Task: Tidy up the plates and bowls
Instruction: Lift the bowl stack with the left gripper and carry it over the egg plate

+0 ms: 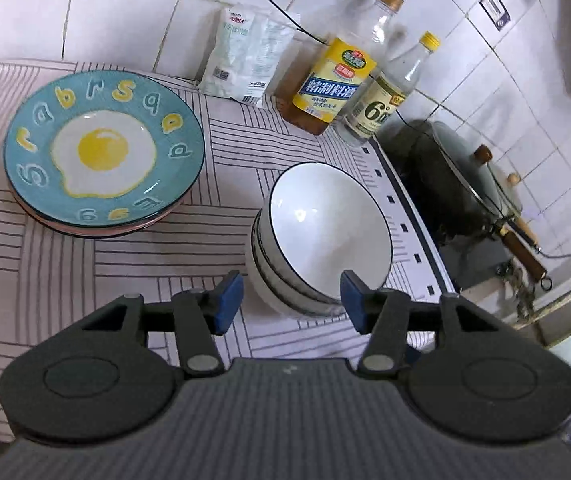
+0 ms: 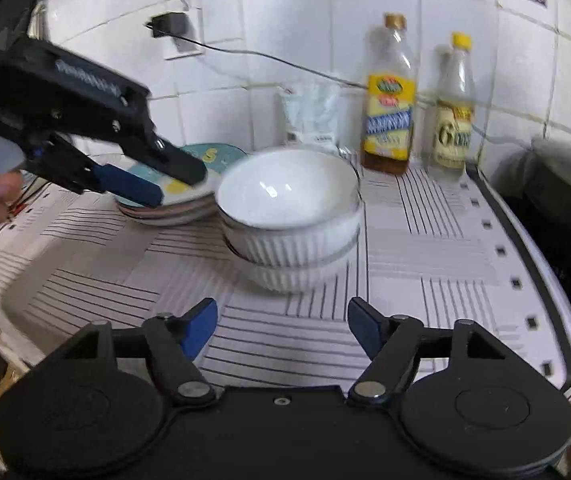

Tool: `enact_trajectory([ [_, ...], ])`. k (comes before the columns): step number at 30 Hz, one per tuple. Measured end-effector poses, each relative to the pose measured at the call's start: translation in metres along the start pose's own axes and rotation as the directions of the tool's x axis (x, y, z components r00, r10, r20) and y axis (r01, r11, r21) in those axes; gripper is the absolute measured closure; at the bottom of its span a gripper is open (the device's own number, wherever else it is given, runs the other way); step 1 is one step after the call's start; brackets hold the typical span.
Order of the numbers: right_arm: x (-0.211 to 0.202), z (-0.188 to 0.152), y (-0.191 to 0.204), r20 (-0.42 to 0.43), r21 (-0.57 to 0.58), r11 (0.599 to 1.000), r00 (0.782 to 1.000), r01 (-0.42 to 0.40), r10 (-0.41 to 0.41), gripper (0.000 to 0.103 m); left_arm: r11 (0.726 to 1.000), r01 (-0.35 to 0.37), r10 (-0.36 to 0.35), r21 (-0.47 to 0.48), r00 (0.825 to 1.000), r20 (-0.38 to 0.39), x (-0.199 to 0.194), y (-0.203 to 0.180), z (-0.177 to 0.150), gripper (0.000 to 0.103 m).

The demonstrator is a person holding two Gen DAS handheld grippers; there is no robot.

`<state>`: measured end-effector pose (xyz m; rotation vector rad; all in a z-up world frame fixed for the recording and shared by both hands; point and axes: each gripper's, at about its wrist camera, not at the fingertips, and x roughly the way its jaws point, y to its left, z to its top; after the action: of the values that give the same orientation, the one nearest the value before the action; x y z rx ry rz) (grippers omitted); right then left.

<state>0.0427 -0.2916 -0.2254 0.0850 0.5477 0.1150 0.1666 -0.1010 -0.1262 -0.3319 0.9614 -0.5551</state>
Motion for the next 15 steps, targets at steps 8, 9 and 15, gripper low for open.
enact_trajectory([
  [8, 0.041, -0.011, 0.001, 0.062, -0.002, 1.0, 0.998, -0.014, 0.014, 0.007, 0.997, 0.062, -0.062, -0.051, 0.998, -0.012, 0.03, 0.012, 0.0, 0.039],
  [9, 0.046, -0.01, 0.003, 0.063, -0.016, 1.0, 0.998, -0.023, 0.024, 0.005, 0.996, 0.063, -0.064, -0.057, 0.998, -0.022, 0.036, 0.013, 0.0, 0.039],
  [15, 0.078, 0.002, 0.003, 0.061, -0.041, 0.999, 0.998, -0.02, 0.023, 0.004, 0.99, 0.089, -0.099, -0.11, 0.991, -0.087, 0.068, 0.018, 0.005, 0.036],
])
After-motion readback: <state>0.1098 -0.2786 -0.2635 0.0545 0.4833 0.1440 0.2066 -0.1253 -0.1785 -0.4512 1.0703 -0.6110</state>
